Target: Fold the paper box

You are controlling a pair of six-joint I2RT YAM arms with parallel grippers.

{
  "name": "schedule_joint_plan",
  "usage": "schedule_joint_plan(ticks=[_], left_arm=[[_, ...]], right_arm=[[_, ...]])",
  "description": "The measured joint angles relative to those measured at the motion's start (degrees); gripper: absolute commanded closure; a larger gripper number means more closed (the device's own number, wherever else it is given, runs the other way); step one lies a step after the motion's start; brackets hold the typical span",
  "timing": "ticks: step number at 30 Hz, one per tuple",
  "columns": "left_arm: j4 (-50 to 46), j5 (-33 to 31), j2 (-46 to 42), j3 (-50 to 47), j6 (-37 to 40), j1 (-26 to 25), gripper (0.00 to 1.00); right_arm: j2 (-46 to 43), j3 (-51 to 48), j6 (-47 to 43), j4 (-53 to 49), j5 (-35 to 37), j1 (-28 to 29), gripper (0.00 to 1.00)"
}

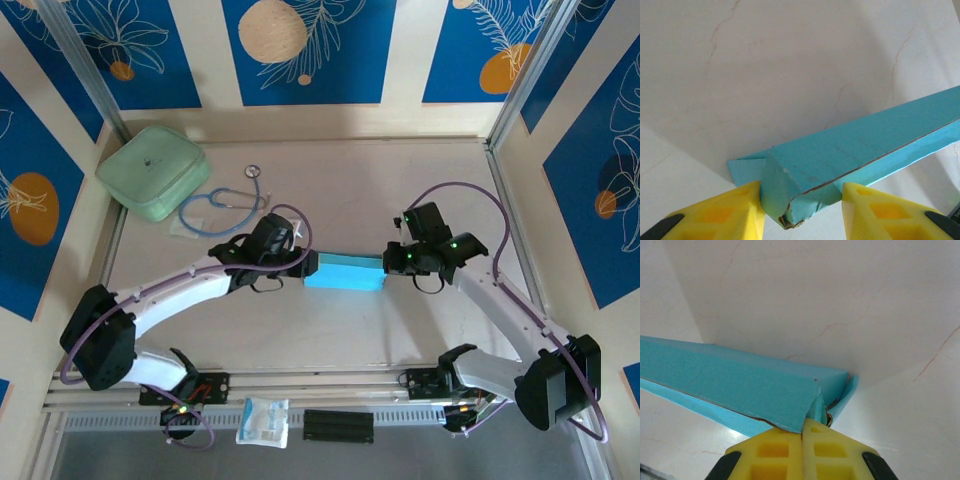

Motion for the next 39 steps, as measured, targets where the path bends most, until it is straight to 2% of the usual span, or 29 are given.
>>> schedule_joint_plan(ticks=[4,7,17,24,27,33,39], left_arm=[[0.02,-0.15,0.02,0.02,-0.04,-0.52,0.58],[-0.2,-0.2,0.07,0.22,-0.02,-0.66,0.58],[-0.83,-0.13,1.29,1.6,0.13,-1.25,0.58],[-0.83,-0.09,2.25,2.45,0.15,-1.29,0.58],[-0.83,0.07,2.38,2.6,0.15,-1.29,0.58],[-0.85,0.07,2.38,2.62,0.17,-1.29,0.58],[-0.92,0.04,2.38,2.67,0.17,-1.29,0.58]], right_arm=[[0.15,0.17,1.29,-0.04,3.98,1.49,0.94],[0.61,0.66,1.84,-0.68,6.27,2.8,0.86],[1.33,6.84,1.9,-9.07,7.96,4.31,0.68],[1.33,8.74,0.55,-12.24,10.16,4.39,0.66],[1.33,9.11,-0.66,-12.72,10.58,4.39,0.58],[2.05,9.42,-9.9,-12.0,10.82,4.22,0.63],[5.03,9.42,-16.31,-10.88,12.0,2.91,0.64]])
